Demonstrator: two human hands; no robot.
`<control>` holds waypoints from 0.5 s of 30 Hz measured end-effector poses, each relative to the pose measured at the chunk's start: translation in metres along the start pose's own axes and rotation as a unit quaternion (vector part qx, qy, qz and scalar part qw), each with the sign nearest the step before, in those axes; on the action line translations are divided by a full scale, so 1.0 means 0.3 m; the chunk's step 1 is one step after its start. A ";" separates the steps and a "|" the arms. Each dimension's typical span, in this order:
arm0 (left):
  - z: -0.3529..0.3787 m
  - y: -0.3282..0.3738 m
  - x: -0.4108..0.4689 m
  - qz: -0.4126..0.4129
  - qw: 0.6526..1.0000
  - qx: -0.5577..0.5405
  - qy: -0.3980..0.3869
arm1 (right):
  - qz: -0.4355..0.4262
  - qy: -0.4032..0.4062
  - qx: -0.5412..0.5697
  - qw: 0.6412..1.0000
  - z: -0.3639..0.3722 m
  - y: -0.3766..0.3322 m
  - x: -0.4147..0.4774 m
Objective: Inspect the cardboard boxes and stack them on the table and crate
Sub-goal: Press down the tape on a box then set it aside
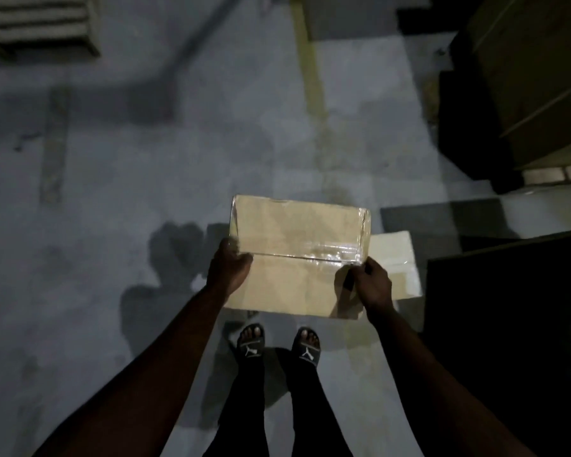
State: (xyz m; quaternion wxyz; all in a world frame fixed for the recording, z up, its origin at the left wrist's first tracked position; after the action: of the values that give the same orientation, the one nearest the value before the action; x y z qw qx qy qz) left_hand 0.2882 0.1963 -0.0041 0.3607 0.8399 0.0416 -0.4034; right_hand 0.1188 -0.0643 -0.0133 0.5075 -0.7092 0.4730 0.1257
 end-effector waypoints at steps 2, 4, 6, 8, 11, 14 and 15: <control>-0.034 0.094 -0.133 0.022 1.000 0.009 -0.004 | -0.001 0.007 0.007 1.000 -0.102 -0.061 -0.153; -0.058 0.193 -0.259 0.046 0.999 0.017 -0.023 | -0.010 0.027 0.016 0.999 -0.202 -0.091 -0.297; -0.066 0.282 -0.363 0.077 0.995 0.032 -0.056 | -0.026 0.060 0.034 0.997 -0.293 -0.102 -0.417; -0.056 0.344 -0.427 0.107 0.990 0.048 -0.074 | -0.030 0.092 0.034 0.995 -0.367 -0.099 -0.502; 0.002 0.434 -0.489 0.135 0.985 0.068 -0.087 | -0.024 0.139 0.072 0.987 -0.464 -0.075 -0.613; 0.094 0.541 -0.543 0.180 0.972 0.097 -0.114 | -0.010 0.205 0.104 0.973 -0.551 -0.018 -0.704; 0.133 0.577 -0.555 0.198 0.966 0.110 -0.127 | -0.006 0.223 0.121 0.967 -0.580 0.012 -0.733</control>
State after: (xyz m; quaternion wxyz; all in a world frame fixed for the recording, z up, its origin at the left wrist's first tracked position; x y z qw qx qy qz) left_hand 0.2132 0.0802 0.1965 0.3408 0.8079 -0.2159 -0.4295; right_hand -0.0511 -0.0908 0.2082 0.4719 -0.6557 0.5814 -0.0963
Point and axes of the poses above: each hand's wrist, its own x-axis towards the middle knuckle, its own z-axis out of the palm, y = z × x, the point moved 4 cm from there along x, towards the middle knuckle, and after that the axes turned 9 degrees about -y, right-handed, at the moved point
